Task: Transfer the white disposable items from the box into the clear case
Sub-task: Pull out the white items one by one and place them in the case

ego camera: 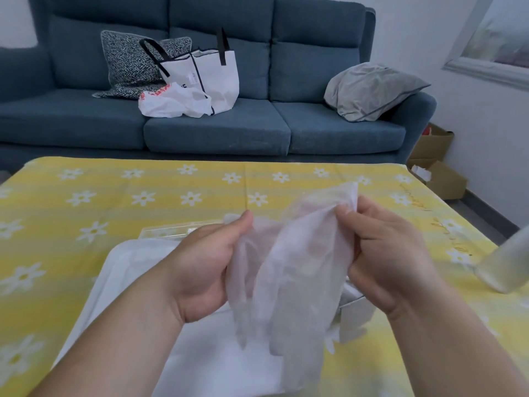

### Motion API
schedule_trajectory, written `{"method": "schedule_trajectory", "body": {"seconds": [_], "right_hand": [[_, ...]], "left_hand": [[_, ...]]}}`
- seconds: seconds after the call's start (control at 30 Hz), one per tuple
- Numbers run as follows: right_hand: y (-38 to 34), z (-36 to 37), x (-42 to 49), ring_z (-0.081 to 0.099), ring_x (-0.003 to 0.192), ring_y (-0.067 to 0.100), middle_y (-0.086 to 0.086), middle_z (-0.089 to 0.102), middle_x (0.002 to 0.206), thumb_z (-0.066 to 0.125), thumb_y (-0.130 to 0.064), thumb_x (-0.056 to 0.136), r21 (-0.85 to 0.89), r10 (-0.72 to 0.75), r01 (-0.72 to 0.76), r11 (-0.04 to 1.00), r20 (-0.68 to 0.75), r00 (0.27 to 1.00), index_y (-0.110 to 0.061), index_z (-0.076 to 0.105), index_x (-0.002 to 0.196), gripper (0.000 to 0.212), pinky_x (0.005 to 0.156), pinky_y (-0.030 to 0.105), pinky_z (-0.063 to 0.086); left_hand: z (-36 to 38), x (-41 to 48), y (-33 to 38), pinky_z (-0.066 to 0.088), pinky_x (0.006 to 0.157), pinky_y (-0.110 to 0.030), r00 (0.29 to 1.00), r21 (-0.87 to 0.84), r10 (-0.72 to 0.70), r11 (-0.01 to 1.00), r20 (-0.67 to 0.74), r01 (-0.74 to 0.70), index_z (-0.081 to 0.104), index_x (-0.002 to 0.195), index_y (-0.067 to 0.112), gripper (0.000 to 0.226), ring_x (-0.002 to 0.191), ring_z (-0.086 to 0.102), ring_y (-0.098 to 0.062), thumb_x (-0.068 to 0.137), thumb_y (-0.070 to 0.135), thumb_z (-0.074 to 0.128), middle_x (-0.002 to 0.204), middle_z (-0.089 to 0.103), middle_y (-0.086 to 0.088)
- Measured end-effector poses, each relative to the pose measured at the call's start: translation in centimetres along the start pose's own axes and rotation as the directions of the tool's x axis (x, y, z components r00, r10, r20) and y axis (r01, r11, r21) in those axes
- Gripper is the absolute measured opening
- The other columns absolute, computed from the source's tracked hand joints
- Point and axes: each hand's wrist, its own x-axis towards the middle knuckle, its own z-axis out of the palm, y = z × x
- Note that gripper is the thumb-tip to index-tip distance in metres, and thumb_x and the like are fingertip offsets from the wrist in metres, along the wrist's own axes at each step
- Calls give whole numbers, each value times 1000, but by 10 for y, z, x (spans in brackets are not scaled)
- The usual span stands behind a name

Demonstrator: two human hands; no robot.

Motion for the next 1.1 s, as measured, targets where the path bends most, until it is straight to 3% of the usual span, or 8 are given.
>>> {"method": "schedule_trajectory", "body": {"seconds": [0.1,0.27,0.47,0.63,0.73,0.83,0.97,1.1], "right_hand": [[6,0,2,71,76,23,19,72,92,50,-5,100,-80,16,-18,997,-28,999,3,64,109,19,65,31,61],[8,-4,6,65,66,20,13,67,81,58,-9,95,-164,47,-46,985,0,999,-5,64,99,8,56,31,55],[10,-12,7,68,75,28,20,73,96,71,-27,74,-310,258,-218,926,94,962,3,71,109,46,59,34,61],[14,-15,9,65,64,21,15,71,81,67,-11,74,-234,268,-229,945,150,952,-3,75,83,14,54,29,57],[12,-18,8,65,81,32,21,71,92,65,-3,79,-163,247,-216,963,205,947,-2,75,94,18,75,43,54],[12,-16,5,68,103,37,24,71,111,67,-13,81,-134,254,-230,964,198,947,3,73,111,35,96,49,51],[18,-7,2,75,92,30,21,76,101,62,-14,90,-170,126,-118,978,41,991,3,75,101,24,76,35,62],[6,-11,0,75,84,19,10,78,91,56,-12,96,-299,-67,57,953,-23,997,-8,80,89,26,68,27,59]], "left_hand": [[-2,0,-2,61,78,-44,999,63,-21,998,48,18,71,115,-1,53,102,70,-39,85,42,59,113,72,-22],[-2,4,-7,56,57,-28,997,189,65,979,43,-72,70,94,0,11,67,69,-25,90,7,62,85,71,-18],[-14,7,-1,60,66,-30,990,97,143,985,-22,-140,66,119,-4,30,86,71,-29,93,-2,52,109,72,-23],[-21,8,2,59,62,-29,991,99,133,986,-4,-132,68,120,-1,31,81,71,-29,92,0,53,107,72,-22],[-22,6,2,59,58,-30,990,96,137,985,44,-140,69,117,1,34,73,73,-26,84,1,62,96,74,-18],[-17,4,0,62,69,-36,981,105,138,983,136,-153,69,119,4,40,87,74,-28,79,-1,66,107,74,-18],[-12,9,-3,56,91,-44,993,50,115,992,32,-116,69,122,6,32,116,66,-37,95,16,56,121,70,-19],[-21,11,-2,50,97,-47,999,-49,52,997,-17,-52,69,125,14,42,116,66,-37,105,29,35,124,70,-15]]}}
